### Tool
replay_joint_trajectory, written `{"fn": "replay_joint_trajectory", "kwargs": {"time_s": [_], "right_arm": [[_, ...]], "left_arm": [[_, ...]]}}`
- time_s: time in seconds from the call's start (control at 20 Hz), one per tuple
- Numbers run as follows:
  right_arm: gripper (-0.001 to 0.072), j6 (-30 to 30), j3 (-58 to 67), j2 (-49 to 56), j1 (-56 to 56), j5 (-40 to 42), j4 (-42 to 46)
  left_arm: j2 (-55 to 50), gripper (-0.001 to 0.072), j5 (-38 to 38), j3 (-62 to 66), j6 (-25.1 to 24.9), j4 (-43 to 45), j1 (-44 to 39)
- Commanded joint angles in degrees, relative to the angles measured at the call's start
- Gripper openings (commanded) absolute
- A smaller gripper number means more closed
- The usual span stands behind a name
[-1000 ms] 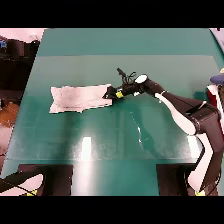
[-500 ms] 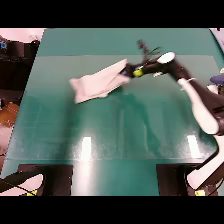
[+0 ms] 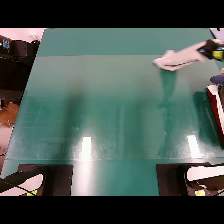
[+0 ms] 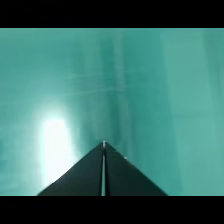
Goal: Fold the shirts.
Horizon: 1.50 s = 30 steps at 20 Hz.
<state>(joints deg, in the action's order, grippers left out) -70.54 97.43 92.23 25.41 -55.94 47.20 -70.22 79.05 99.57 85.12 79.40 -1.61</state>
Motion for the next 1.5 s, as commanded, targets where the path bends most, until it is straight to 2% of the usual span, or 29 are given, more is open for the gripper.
{"fn": "replay_joint_trajectory", "kwargs": {"time_s": [0.0, 0.3, 0.45, 0.75, 0.95, 1.2, 1.3, 1.45], "right_arm": [[0.0009, 3.37, 0.07, -0.63, 8.02, 4.59, 0.35], [0.0010, 8.57, 0.39, 0.26, 9.64, 17.44, 0.33], [0.0011, 11.23, 4.52, 0.68, 9.57, 23.85, 0.33], [0.0011, 16.90, 22.27, 3.87, 10.47, 21.86, 0.39], [0.0010, 17.79, 19.96, 0.42, 13.05, 21.84, 0.35], [0.0011, 20.74, 17.11, -4.83, 18.60, 12.55, 0.37], [0.0011, 20.76, 17.11, -6.25, 20.70, 6.67, 0.94], [0.0012, 20.72, 17.11, -7.21, 24.46, -6.34, 1.01]], "left_arm": [[-0.02, 0.0020, 1.64, 0.00, 0.22, -3.61, 0.04], [-0.02, 0.0020, 6.54, 0.00, 1.70, -3.61, 0.04], [-0.02, 0.0020, 9.18, 0.00, 1.95, -3.61, 0.04], [-0.02, 0.0019, 9.33, 0.00, 3.21, -3.61, 0.04], [0.00, 0.0020, 9.62, 0.00, 3.21, -3.61, 0.04], [0.00, 0.0020, 9.70, 0.00, 3.21, -3.63, 0.04], [0.00, 0.0020, 9.70, 0.00, 3.19, -3.63, 0.04], [-0.02, 0.0020, 9.73, 0.02, 3.15, -3.63, 0.04]]}}
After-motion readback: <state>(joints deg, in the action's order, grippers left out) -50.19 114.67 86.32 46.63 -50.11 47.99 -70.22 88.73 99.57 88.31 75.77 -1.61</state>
